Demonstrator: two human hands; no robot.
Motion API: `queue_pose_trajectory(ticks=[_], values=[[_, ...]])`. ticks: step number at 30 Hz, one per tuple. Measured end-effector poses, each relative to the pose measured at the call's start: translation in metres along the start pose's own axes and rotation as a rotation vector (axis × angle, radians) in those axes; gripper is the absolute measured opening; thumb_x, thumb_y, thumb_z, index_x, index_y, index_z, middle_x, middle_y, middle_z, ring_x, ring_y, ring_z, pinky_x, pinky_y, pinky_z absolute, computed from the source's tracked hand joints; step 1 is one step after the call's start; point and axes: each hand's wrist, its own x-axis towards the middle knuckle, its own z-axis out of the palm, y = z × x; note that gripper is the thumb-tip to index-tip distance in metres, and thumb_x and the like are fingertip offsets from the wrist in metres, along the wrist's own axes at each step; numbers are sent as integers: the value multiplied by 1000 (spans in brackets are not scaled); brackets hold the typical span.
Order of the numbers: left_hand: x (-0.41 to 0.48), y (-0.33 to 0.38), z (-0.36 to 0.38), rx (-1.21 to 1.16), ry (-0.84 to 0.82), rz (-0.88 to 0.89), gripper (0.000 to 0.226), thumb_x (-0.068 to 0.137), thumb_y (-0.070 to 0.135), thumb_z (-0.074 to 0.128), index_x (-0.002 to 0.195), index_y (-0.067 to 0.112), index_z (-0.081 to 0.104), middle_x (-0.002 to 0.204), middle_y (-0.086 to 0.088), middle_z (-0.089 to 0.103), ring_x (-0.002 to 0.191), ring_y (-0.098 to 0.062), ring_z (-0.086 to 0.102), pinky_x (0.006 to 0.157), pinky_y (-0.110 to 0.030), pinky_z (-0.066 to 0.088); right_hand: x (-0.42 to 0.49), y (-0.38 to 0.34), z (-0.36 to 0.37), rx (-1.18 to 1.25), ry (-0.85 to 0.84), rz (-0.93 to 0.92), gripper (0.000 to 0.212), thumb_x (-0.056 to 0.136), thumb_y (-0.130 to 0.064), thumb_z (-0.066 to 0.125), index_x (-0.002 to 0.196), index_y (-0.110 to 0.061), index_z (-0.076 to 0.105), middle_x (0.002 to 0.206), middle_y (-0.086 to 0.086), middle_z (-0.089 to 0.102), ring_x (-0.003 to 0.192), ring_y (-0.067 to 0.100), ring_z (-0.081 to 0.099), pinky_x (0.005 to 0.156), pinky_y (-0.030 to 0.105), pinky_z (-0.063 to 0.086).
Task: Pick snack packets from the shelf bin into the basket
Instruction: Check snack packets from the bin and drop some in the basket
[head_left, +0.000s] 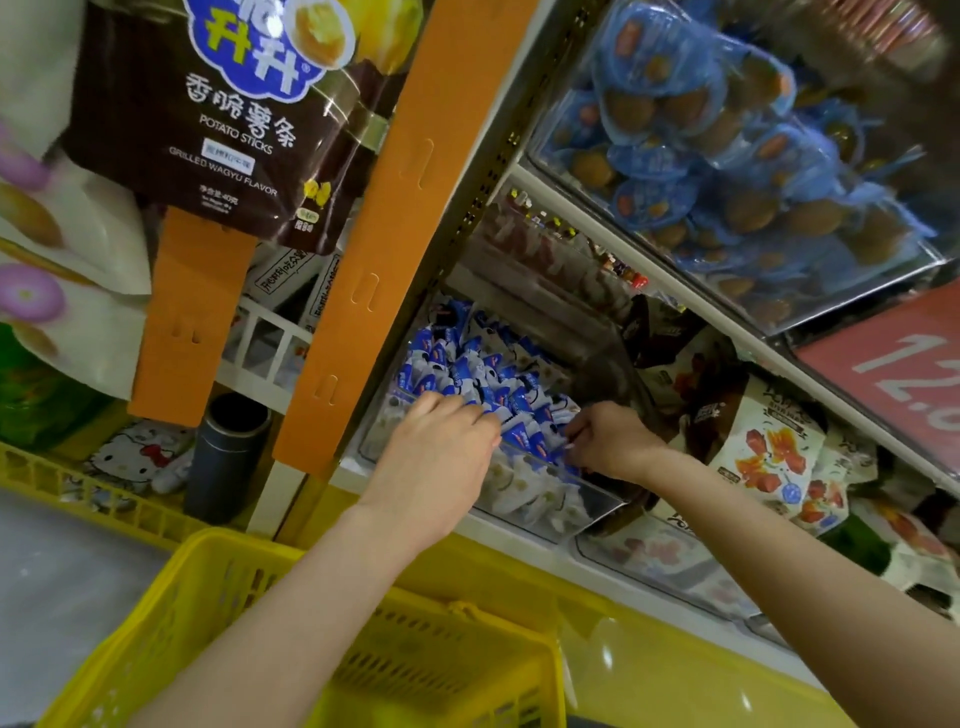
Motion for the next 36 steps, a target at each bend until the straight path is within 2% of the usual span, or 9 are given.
queue_pose_trajectory(ticks=[6, 10, 12, 15, 19, 23, 28, 33, 36], values=[[0, 9, -11, -154, -17, -80, 34, 99, 28, 31, 130, 21, 44, 128, 6, 49, 118, -11, 42, 103, -26, 26, -33, 5, -25, 132, 413, -160, 26, 85, -7, 62, 111, -10, 60, 93, 0, 60, 84, 13, 57, 78, 25, 50], [-9, 25, -25, -422, 87, -180, 32, 97, 24, 38, 128, 21, 45, 117, 9, 46, 110, -6, 44, 95, -24, 37, -68, -4, -33, 410, 636, -409, 23, 83, -9, 65, 104, -17, 62, 80, -12, 56, 74, -1, 57, 70, 5, 47], [-15, 32, -29, -573, 118, -265, 33, 96, 24, 42, 129, 20, 44, 113, 11, 44, 106, -4, 46, 91, -21, 38, -84, -8, -29, 630, 569, -451, 24, 82, -11, 67, 102, -23, 61, 81, -12, 59, 77, 2, 61, 72, 8, 50], [-27, 39, -33, -874, 81, -458, 22, 93, 28, 46, 114, 24, 50, 106, 13, 52, 92, 2, 52, 78, -8, 41, -101, -10, -11, 1076, 217, -443, 23, 83, -4, 65, 102, -17, 61, 79, -4, 62, 74, 8, 66, 73, 19, 56], [-51, 45, -29, -1247, -113, -657, 15, 91, 22, 49, 94, 14, 61, 77, 4, 62, 66, -7, 61, 63, -22, 52, -111, -2, 27, 1286, -41, -361, 21, 85, 0, 60, 103, -12, 60, 87, 5, 62, 73, 8, 64, 71, 17, 55], [-70, 43, -19, -1130, -210, -658, 19, 91, 15, 51, 105, 5, 59, 79, 0, 62, 58, -4, 59, 56, -21, 53, -115, 5, 68, 1315, -176, -286, 24, 89, -11, 57, 113, -8, 60, 108, 13, 66, 94, 15, 63, 87, 26, 53], [-82, 35, -4, -931, -320, -633, 12, 91, 13, 53, 100, 10, 59, 82, -2, 64, 54, 0, 54, 48, -16, 44, -115, 5, 100, 1276, -131, -186, 12, 88, -12, 60, 98, -7, 65, 94, 8, 67, 76, 12, 61, 72, 19, 54], [-90, 31, 12, -831, -318, -672, 19, 87, 12, 60, 106, 11, 59, 99, -2, 66, 86, -8, 59, 67, -8, 44, -107, 6, 110, 1140, -56, -200, 10, 80, -4, 68, 84, -13, 67, 78, 1, 65, 69, 12, 58, 75, 31, 52], [-92, 34, 16, -868, -262, -665, 19, 86, 14, 61, 105, 15, 60, 99, 1, 66, 91, -4, 61, 73, -10, 45, -107, 6, 116, 963, -53, -297, 8, 79, -11, 71, 80, -20, 72, 76, -4, 69, 71, 6, 62, 74, 28, 52]])
